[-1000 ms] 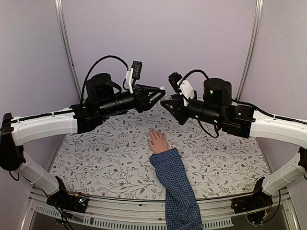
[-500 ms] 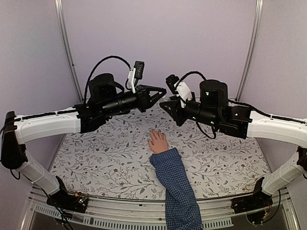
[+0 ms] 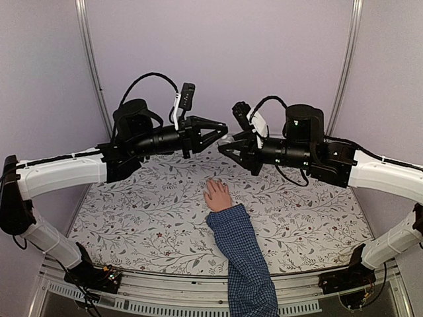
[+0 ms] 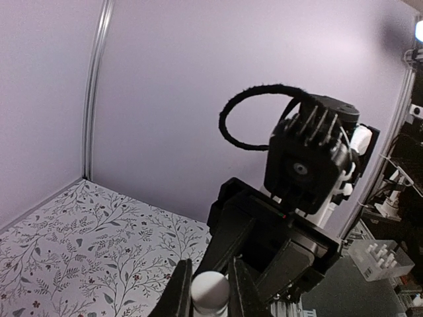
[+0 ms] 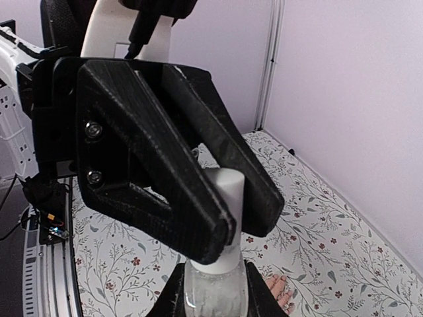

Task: Paint the nails
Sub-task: Screw the nail polish bottle.

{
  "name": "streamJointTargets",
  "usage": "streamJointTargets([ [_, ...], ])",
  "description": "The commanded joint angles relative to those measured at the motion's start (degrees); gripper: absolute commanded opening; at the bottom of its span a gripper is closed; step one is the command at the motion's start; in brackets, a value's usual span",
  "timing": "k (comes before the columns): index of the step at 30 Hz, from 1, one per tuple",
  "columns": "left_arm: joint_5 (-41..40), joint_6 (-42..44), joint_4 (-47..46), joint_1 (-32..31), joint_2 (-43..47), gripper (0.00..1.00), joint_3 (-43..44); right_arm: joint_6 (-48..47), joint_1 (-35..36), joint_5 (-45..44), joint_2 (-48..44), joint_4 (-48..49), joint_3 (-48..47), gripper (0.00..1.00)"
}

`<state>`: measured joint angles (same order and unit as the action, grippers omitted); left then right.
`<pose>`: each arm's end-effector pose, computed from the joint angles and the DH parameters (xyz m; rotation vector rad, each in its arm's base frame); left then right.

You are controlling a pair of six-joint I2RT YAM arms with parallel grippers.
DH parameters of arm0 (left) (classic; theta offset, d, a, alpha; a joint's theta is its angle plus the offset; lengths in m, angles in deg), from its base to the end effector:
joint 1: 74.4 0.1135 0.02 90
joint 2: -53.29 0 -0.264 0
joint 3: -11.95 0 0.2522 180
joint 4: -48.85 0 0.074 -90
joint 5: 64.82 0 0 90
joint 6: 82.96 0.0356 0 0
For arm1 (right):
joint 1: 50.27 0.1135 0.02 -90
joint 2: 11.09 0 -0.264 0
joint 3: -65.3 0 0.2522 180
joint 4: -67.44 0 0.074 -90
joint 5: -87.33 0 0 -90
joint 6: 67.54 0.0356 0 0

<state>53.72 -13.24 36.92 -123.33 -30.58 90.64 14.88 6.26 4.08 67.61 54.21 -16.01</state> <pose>0.2155 -0.2732 0.3656 0.8158 1.3962 -1.3190 0.1772 0.2757 0.3637 -1.0354 1.4866 0.7193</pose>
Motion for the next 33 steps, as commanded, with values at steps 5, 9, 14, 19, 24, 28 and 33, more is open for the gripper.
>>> streamJointTargets([
  [5,17.47,2.85,0.06,-1.67,-0.55,0.00,-1.12,-1.96,0.69,25.13,-1.81,4.57,-3.76,0.00],
  [9,21.68,3.68,-0.51,-1.61,-0.67,0.00,-0.79,-2.26,0.44,32.66,-2.23,4.67,-4.92,0.00],
  [14,26.12,3.96,-1.41,-1.79,-1.32,0.00,-0.37,-2.28,0.33,43.79,-1.76,4.52,-7.06,0.00],
  [19,30.82,3.75,-2.30,-2.30,-2.39,0.00,0.24,-1.71,0.33,53.42,-0.76,4.98,-8.97,0.00],
  [24,32.69,4.00,-1.96,-2.49,-3.31,0.00,1.08,0.48,0.33,61.82,0.56,6.18,-10.99,0.00],
  [28,33.21,4.03,-1.73,-2.75,-3.97,0.00,1.77,2.37,0.33,64.51,1.37,7.50,-11.40,0.00],
  [33,32.06,4.63,-0.76,-2.78,-3.25,0.00,1.87,2.24,-0.06,63.06,0.87,7.46,-10.29,0.00],
])
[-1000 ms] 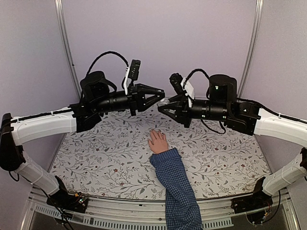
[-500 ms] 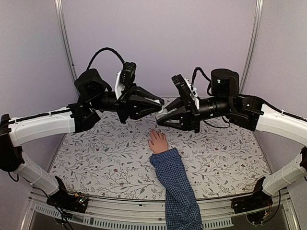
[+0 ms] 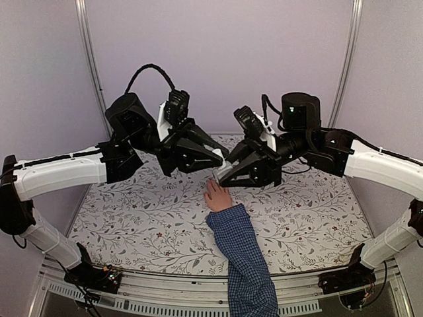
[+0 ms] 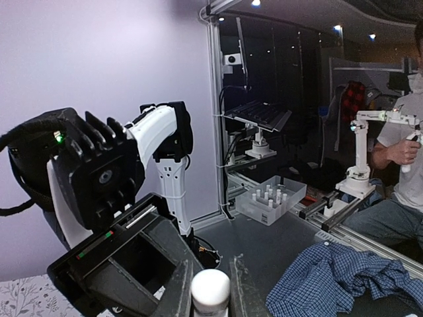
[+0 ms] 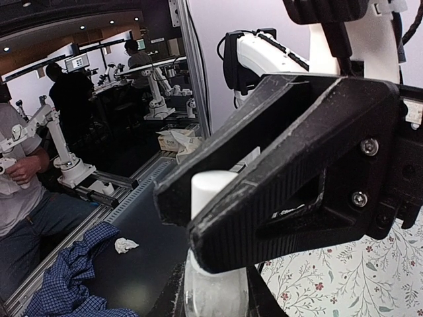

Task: Paint the nails
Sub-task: Screw the nail polish bottle.

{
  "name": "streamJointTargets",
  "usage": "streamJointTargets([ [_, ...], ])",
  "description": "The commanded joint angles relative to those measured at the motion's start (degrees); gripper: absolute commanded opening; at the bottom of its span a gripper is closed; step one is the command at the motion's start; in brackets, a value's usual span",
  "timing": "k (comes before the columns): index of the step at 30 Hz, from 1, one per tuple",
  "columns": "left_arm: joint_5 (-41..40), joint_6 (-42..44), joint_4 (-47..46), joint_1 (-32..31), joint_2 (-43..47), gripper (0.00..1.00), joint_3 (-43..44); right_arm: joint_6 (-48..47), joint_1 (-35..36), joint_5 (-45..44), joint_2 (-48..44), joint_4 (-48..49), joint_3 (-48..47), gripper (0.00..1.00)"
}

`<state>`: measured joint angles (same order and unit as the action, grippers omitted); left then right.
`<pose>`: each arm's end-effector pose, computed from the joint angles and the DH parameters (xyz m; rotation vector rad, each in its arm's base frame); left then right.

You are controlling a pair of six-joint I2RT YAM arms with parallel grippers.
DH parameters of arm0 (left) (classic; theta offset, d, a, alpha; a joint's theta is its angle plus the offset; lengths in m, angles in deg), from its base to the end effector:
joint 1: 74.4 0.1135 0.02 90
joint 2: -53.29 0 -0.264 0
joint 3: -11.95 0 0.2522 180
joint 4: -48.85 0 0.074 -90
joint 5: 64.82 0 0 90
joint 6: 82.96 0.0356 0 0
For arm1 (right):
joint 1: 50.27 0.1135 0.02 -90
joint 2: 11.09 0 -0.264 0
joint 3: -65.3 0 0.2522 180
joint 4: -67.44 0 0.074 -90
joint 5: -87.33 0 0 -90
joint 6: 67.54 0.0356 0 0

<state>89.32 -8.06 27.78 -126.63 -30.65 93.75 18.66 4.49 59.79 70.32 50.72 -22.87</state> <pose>0.1761 -0.2796 0.3957 1.4309 0.8320 -1.6146 0.1589 0.2797 0.3886 -1.6017 1.0698 1.5596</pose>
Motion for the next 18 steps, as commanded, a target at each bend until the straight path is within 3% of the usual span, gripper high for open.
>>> streamJointTargets([
  [1,-3.83,-0.41,8.58,0.52,-2.96,0.00,-1.23,-1.41,1.59,6.86,-1.93,10.96,-3.13,0.00],
  [4,-5.14,0.57,10.20,0.80,-2.04,0.01,-0.90,-1.57,1.23,4.87,-2.43,10.96,-2.00,0.00],
  [13,-8.39,1.95,14.03,3.40,2.99,0.33,0.08,-1.83,0.28,-1.20,-3.74,11.17,3.15,0.00],
  [18,-14.81,4.35,16.42,3.80,6.98,0.50,-0.22,-1.36,0.02,-8.73,-4.84,11.93,6.82,0.00],
])
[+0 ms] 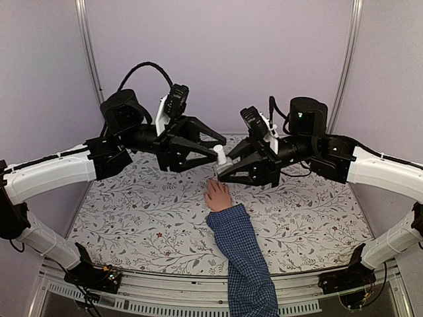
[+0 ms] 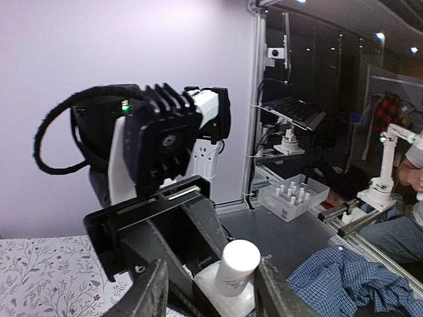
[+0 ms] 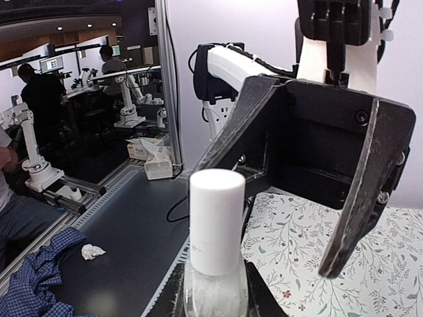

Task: Paint the nails
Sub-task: Screw the nail polish bottle.

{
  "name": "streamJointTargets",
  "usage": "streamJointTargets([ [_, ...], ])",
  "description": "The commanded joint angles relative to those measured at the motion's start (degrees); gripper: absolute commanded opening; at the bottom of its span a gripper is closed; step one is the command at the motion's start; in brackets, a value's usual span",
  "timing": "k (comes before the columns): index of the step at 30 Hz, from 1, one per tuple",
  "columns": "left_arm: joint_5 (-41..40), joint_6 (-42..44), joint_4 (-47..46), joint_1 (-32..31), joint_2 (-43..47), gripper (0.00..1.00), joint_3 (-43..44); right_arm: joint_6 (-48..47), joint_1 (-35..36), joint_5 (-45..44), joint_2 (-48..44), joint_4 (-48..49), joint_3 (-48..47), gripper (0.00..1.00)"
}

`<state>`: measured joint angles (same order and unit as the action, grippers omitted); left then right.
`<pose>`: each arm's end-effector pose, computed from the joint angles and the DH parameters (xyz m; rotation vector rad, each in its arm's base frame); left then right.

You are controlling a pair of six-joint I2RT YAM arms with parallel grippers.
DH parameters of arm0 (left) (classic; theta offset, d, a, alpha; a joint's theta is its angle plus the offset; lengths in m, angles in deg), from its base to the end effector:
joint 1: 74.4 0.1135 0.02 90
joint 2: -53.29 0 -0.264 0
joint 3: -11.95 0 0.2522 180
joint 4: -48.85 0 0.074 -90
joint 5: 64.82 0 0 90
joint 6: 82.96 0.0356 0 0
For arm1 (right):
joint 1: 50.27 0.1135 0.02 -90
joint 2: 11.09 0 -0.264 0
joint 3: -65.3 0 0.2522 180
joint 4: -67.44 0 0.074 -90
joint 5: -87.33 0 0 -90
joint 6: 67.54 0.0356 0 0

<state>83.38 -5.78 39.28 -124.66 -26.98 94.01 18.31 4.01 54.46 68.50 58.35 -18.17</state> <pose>0.1803 -0.2642 0.3999 1.3417 1.0141 -1.5482 0.1607 0.2747 0.3817 -1.5221 1.0404 1.4528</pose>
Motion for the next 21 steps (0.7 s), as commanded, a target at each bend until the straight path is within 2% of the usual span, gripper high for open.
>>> streamJointTargets([
  [1,-11.08,2.63,5.54,1.83,3.90,0.50,-0.71,-0.93,0.40,-5.65,-3.17,4.30,2.71,0.00],
  [9,-31.09,0.29,2.61,1.33,8.28,0.50,-6.45,-0.60,0.39,-33.31,-5.28,4.55,5.48,0.00],
  [12,-36.21,-0.77,1.03,0.43,8.70,0.50,-8.01,-0.69,0.39,-42.66,-5.80,4.40,5.79,0.00],
  [16,-42.61,-3.12,-1.62,-0.83,7.67,0.49,-8.78,-1.96,1.36,-51.39,-5.17,4.15,5.93,0.00],
  [19,-49.63,-3.55,0.10,-2.65,5.13,0.48,-6.42,-3.47,2.71,-58.30,-3.86,3.64,5.43,0.00],
  [21,-51.00,-4.18,0.22,-3.20,3.41,0.48,-5.11,-4.29,3.36,-61.26,-3.07,3.23,5.00,0.00],
])
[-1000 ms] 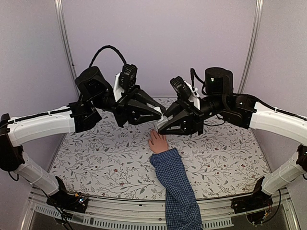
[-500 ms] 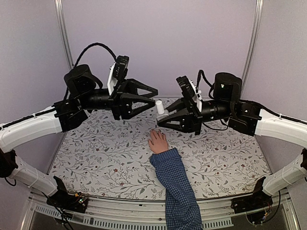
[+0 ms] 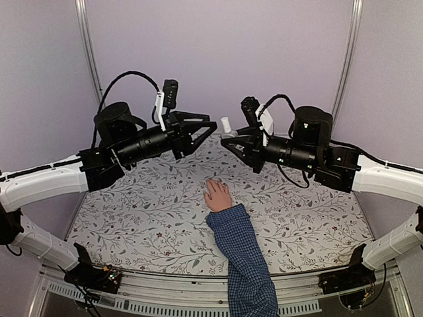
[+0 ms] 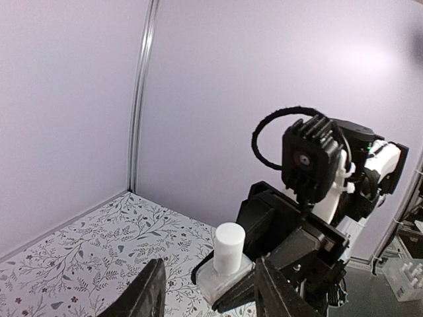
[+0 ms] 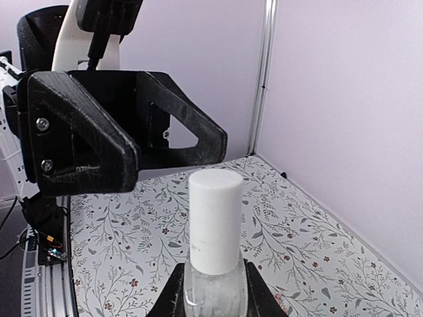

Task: Paint the nails
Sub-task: Screw the nail polish bottle.

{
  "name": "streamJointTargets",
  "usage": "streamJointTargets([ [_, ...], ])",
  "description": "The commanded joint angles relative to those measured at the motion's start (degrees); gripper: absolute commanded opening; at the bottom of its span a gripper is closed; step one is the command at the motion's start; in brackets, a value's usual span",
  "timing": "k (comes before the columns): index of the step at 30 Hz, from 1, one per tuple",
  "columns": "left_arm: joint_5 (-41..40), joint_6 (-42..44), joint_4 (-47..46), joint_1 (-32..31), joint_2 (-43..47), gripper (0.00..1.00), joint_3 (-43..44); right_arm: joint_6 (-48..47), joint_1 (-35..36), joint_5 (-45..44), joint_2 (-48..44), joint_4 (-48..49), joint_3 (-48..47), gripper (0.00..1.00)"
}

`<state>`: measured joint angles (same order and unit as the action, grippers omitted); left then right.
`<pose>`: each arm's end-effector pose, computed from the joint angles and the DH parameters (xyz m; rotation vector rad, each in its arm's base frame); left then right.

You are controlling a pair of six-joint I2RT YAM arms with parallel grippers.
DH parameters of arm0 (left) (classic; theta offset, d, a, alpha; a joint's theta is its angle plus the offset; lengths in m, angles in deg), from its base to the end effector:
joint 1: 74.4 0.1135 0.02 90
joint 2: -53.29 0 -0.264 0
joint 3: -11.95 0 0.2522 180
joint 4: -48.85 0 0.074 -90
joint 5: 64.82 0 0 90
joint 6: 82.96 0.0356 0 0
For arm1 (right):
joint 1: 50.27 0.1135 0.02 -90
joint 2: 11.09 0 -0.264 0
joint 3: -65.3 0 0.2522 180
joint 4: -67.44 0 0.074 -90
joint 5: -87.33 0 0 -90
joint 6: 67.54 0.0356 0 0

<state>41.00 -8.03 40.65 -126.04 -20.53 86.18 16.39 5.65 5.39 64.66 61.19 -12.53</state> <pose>0.1821 -0.2457 0.3851 0.7058 1.3580 -1.1413 0.1729 0.2645 0.3706 -0.9695 1.3979 0.7736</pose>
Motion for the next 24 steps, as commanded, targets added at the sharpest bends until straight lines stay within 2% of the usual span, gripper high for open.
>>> streamJointTargets([
  [1,-8.89,-2.19,-1.24,-2.07,-3.80,0.48,3.30,-2.72,2.09,-13.42,1.25,0.06,-0.89,0.00],
  [10,-11.55,-5.73,-2.65,-3.39,-7.97,0.42,5.59,-4.97,4.24,-19.77,3.97,-0.71,-2.19,0.00],
  [16,-11.59,-7.06,-0.71,-3.47,-10.81,0.37,7.94,-5.51,4.72,-20.94,4.62,-0.57,-2.60,0.00],
  [24,-10.97,-7.59,0.53,-3.49,-11.68,0.24,8.41,-5.54,4.72,-21.14,4.39,-0.27,-2.54,0.00],
])
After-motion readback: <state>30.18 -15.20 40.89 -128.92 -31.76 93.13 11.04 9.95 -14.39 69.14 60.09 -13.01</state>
